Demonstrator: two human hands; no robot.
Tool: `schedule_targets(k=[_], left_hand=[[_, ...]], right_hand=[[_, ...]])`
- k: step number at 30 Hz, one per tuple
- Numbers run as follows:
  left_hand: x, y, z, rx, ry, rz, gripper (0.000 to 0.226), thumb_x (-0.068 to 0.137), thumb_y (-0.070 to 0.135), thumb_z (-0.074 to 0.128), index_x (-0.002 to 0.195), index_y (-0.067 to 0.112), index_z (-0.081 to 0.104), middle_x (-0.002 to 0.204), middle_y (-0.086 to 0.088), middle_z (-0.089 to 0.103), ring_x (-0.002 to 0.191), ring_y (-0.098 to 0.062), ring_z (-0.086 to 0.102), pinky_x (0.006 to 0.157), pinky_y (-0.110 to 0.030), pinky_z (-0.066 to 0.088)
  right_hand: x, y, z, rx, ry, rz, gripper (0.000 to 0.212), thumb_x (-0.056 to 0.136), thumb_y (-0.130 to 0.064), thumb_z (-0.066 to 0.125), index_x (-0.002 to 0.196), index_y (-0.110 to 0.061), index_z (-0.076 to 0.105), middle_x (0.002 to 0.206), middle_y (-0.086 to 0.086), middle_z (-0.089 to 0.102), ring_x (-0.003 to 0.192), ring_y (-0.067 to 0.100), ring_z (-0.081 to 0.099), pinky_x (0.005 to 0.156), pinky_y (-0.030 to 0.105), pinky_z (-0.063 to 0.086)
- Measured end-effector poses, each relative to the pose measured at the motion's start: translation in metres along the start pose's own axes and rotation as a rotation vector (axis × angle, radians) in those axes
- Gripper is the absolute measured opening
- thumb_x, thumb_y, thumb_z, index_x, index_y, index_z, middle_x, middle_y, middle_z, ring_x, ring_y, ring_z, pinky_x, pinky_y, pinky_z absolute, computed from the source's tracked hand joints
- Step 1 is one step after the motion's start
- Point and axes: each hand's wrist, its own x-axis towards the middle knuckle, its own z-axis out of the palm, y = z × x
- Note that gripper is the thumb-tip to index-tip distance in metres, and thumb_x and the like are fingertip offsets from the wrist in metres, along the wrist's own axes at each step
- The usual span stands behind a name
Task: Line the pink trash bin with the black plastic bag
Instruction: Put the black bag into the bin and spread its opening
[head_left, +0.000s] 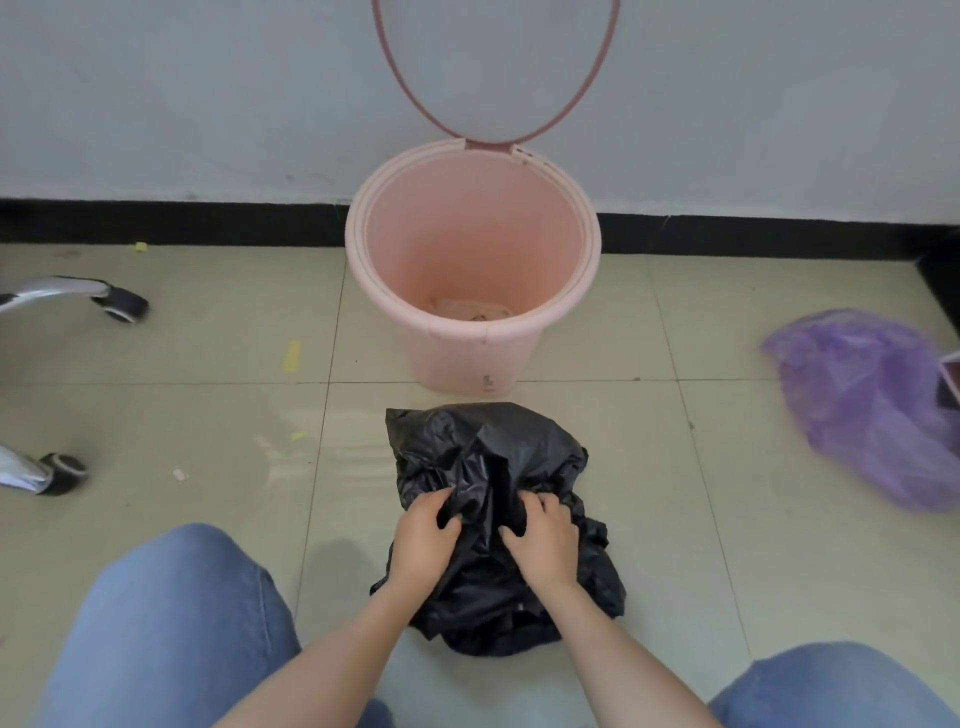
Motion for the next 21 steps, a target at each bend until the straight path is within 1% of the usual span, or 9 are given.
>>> schedule_targets(k=[3,4,6,7,9,13,16,19,21], left_hand=[[-0.004,0.009,-0.002,-0.002,-0.028,0.035,0.040,0.088,0.007,0.052,0.128,0.009,0.051,0.130,-0.010,0.056,0.119,-0.024,0.051,0.100,-0.027,0.037],[-0.006,0.013,-0.003,-0.012,-0.034,0.049,0.040,0.088,0.007,0.053,0.128,0.009,0.051,0.129,-0.009,0.057,0.119,-0.023,0.052,0.100,-0.027,0.037],[-0.010,0.022,-0.003,-0.018,-0.044,0.086,0.040,0.088,0.006,0.053,0.127,0.010,0.052,0.129,-0.009,0.057,0.119,-0.023,0.052,0.100,-0.027,0.038],[-0.011,0.028,-0.002,-0.013,-0.054,0.111,0.040,0.088,0.007,0.052,0.127,0.010,0.051,0.129,-0.009,0.057,0.119,-0.023,0.052,0.100,-0.027,0.037],[-0.013,0.045,0.001,0.000,-0.082,0.181,0.040,0.089,0.007,0.051,0.128,0.011,0.050,0.130,-0.008,0.056,0.120,-0.022,0.051,0.100,-0.025,0.037],[-0.017,0.099,0.009,0.006,-0.134,0.334,0.041,0.091,0.011,0.050,0.132,0.013,0.047,0.135,-0.005,0.052,0.124,-0.019,0.048,0.102,-0.024,0.034],[-0.025,0.142,0.007,-0.041,-0.163,0.444,0.041,0.091,0.011,0.050,0.131,0.013,0.047,0.135,-0.005,0.052,0.124,-0.020,0.048,0.102,-0.023,0.034],[-0.037,0.178,-0.004,-0.111,-0.163,0.554,0.038,0.090,0.010,0.050,0.128,0.012,0.051,0.127,-0.006,0.057,0.117,-0.020,0.052,0.090,-0.014,0.032],[-0.045,0.196,-0.018,-0.165,-0.143,0.621,0.035,0.090,0.010,0.051,0.124,0.010,0.054,0.121,-0.007,0.060,0.111,-0.018,0.053,0.084,-0.012,0.031]], right_hand=[[0.000,0.004,-0.012,-0.036,0.116,0.016,0.022,0.089,-0.023,0.055,0.103,-0.009,0.064,0.117,0.010,0.058,0.113,0.029,0.047,0.091,0.039,0.039],[-0.001,0.006,-0.018,-0.027,0.155,0.004,0.017,0.087,-0.018,0.058,0.095,-0.007,0.067,0.110,0.011,0.062,0.108,0.031,0.051,0.087,0.040,0.042],[-0.003,0.013,-0.031,-0.015,0.245,-0.042,0.004,0.074,-0.007,0.071,0.074,-0.004,0.068,0.086,0.013,0.067,0.086,0.035,0.062,0.070,0.043,0.050],[-0.005,0.018,-0.038,-0.017,0.283,-0.058,0.010,0.067,-0.003,0.076,0.066,-0.005,0.066,0.075,0.013,0.067,0.074,0.034,0.064,0.061,0.042,0.051],[-0.012,0.029,-0.056,0.028,0.348,-0.054,0.015,0.064,0.001,0.075,0.063,-0.005,0.062,0.069,0.012,0.066,0.065,0.032,0.062,0.057,0.038,0.049],[-0.025,0.048,-0.110,0.158,0.543,0.064,0.008,0.075,0.003,0.064,0.069,0.002,0.059,0.080,0.018,0.065,0.071,0.036,0.061,0.064,0.032,0.040],[-0.035,0.047,-0.159,0.241,0.707,0.119,0.005,0.079,0.003,0.059,0.074,0.004,0.057,0.095,0.023,0.064,0.090,0.037,0.060,0.076,0.039,0.045],[-0.048,0.038,-0.201,0.246,0.822,0.096,0.012,0.085,0.000,0.053,0.075,-0.004,0.048,0.117,0.022,0.058,0.115,0.035,0.050,0.094,0.046,0.041],[-0.058,0.029,-0.224,0.238,0.894,0.047,0.015,0.087,-0.001,0.051,0.075,-0.008,0.044,0.125,0.022,0.054,0.121,0.034,0.046,0.100,0.047,0.036]])
